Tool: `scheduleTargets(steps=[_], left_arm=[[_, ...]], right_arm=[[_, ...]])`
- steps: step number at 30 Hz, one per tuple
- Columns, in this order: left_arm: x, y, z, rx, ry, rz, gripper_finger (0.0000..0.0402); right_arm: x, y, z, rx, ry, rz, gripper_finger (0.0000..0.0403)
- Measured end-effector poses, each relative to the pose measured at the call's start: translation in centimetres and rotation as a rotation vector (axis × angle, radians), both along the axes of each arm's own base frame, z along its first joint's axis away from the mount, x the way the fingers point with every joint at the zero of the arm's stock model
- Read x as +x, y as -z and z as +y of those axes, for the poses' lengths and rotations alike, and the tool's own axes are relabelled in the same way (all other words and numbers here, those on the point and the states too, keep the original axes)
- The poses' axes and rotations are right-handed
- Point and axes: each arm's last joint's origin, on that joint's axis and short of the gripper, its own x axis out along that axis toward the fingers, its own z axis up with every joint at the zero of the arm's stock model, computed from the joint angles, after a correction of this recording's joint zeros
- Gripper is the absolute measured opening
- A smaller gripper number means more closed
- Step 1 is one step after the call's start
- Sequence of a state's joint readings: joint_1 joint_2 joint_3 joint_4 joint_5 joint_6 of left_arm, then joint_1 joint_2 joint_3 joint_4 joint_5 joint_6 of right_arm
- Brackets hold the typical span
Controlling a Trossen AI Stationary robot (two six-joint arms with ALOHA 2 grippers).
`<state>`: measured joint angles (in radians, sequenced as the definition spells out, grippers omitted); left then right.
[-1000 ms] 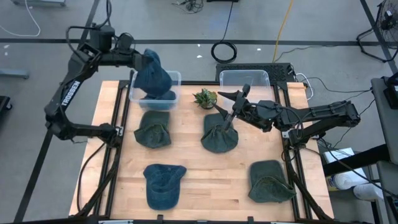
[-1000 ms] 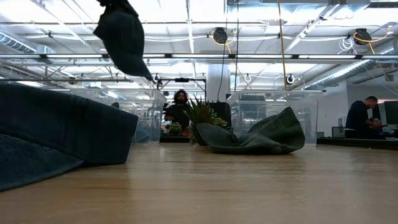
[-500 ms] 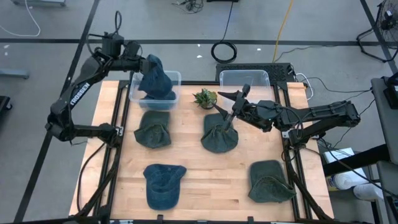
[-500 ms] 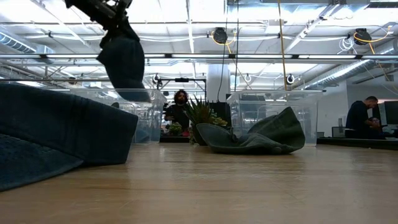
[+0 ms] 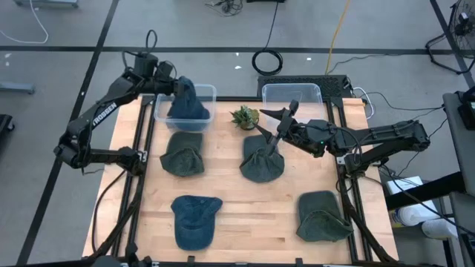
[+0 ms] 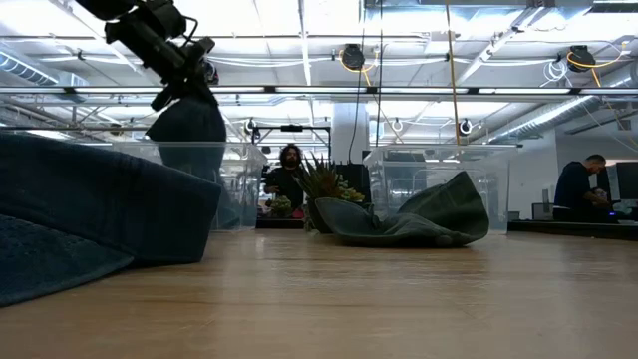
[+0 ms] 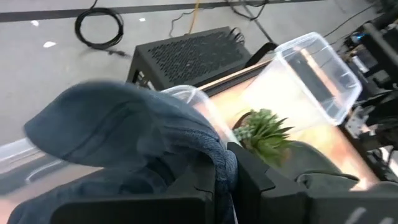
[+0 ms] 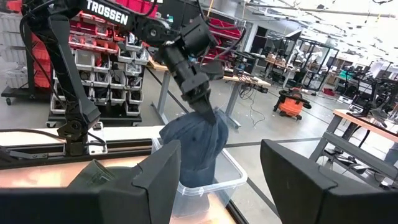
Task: Pick & Place hat
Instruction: Put the top blue cap into the left transparent bin
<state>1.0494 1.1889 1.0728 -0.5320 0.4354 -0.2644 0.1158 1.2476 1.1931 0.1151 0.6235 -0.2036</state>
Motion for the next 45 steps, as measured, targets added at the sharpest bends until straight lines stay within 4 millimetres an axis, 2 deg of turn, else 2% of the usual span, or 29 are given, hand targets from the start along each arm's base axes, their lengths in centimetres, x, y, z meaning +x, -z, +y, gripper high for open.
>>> scheduleTargets(steps=[22, 36, 45], left_arm=[[-0.7, 5.9, -0.6, -0.108, -0.08, 0.144, 0.0022], [-1.1, 6.8, -0.6, -0.105, -0.186, 0.248, 0.0022], [-1.0, 8.6, -0.2, -0.166, -0.209, 0.391, 0.0022]], right_arm=[[0.0, 0.0, 0.0, -0.001, 0.0, 0.001, 0.0208], [0.0, 0.0, 0.0, -0.002, -0.001, 0.001, 0.0208], [0.0, 0.0, 0.0, -0.002, -0.001, 0.002, 0.0208]])
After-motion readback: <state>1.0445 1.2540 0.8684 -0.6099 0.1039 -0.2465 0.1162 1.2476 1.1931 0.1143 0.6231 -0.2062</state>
